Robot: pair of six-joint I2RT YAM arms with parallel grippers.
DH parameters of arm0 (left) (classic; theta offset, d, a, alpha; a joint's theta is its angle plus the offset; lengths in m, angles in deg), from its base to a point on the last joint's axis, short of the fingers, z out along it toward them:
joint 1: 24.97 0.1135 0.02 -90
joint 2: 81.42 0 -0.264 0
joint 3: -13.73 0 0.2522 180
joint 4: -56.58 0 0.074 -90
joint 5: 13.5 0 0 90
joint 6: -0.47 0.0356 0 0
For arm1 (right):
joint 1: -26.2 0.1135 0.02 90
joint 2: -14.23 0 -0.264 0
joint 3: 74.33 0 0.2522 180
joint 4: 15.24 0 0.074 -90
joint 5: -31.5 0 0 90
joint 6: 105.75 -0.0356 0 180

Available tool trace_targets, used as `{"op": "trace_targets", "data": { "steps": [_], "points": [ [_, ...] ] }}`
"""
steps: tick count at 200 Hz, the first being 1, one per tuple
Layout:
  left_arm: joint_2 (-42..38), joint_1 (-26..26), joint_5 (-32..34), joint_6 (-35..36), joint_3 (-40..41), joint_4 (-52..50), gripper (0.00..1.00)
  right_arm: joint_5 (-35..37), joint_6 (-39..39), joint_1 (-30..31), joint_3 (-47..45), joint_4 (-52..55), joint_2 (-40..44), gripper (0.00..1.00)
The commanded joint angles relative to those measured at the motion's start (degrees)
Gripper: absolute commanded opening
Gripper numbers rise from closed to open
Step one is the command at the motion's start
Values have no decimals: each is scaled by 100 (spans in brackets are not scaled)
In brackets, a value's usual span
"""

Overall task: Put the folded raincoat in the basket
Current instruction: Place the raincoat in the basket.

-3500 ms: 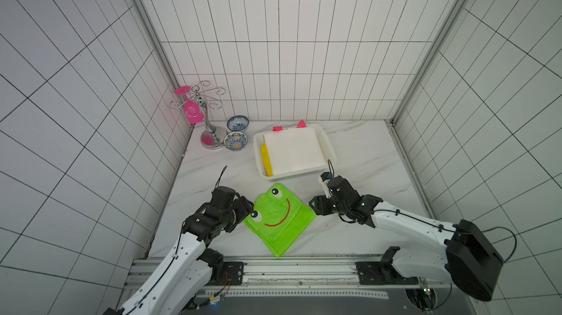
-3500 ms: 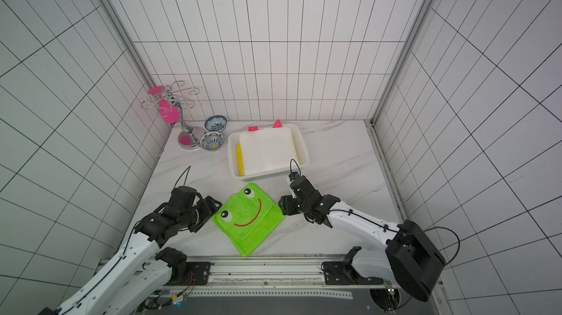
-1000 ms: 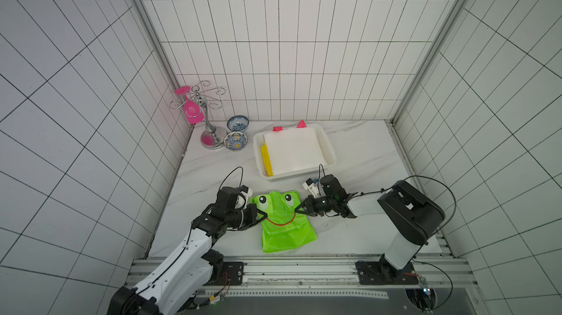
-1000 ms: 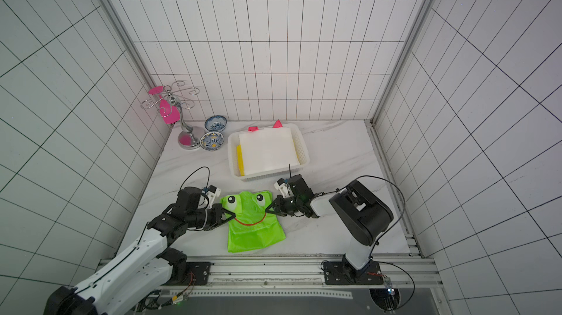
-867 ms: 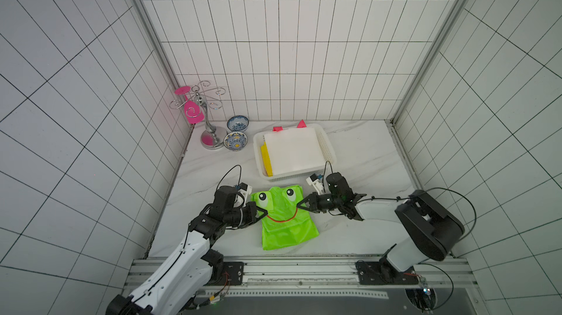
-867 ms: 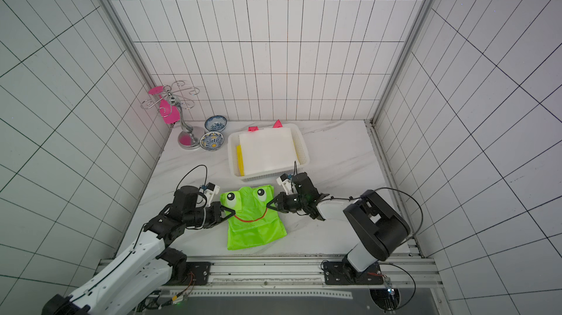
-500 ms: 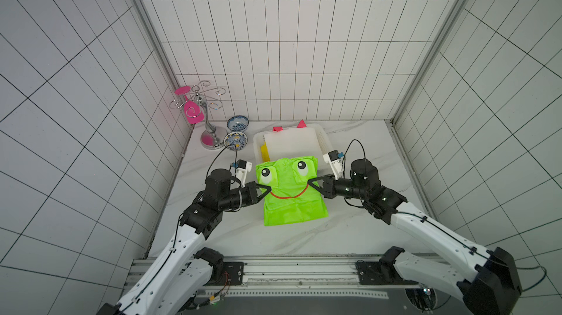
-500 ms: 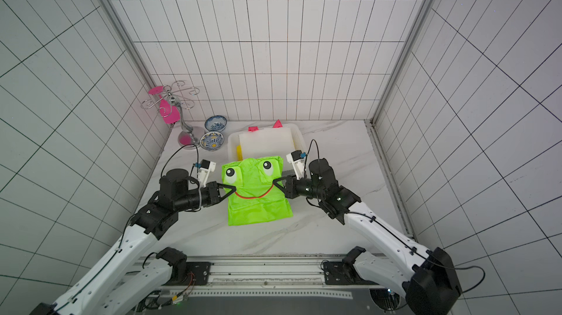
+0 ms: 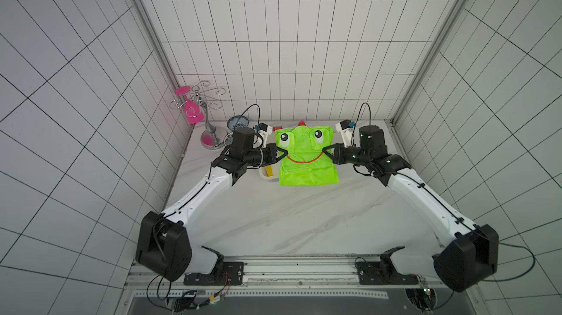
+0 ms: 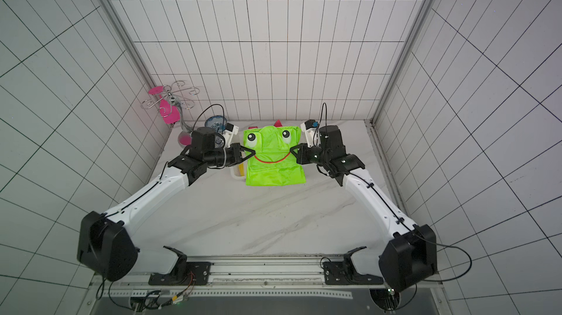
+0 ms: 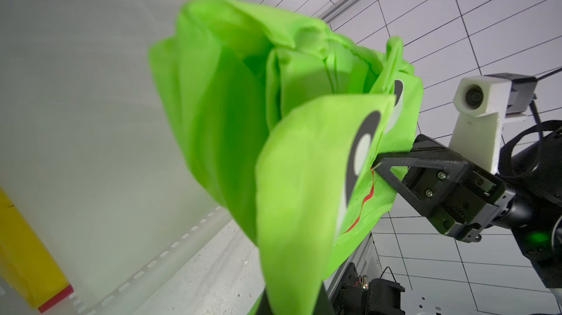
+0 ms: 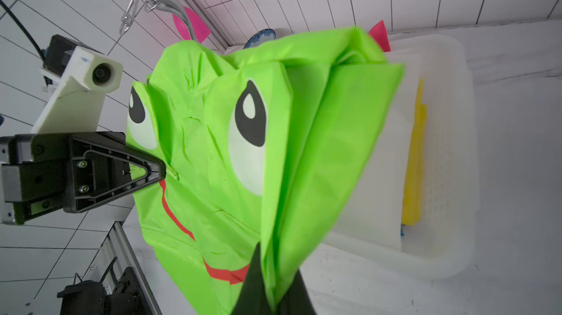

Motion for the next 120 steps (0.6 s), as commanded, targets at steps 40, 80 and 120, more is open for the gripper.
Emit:
{"op": "trace_targets", "data": {
  "steps": [40,80,120],
  "points": [
    [898,501,1054,26,-656,153,0,72,519,-490,1514,348,-1467,0],
    [1484,643,1150,-56,-1019,51,0,-74,648,-618,2426,427,-2592,0],
    [2186,848,1171,-229,-1193,-20,0,-53,886,-693,3110,587,-3676,0]
  ]
}}
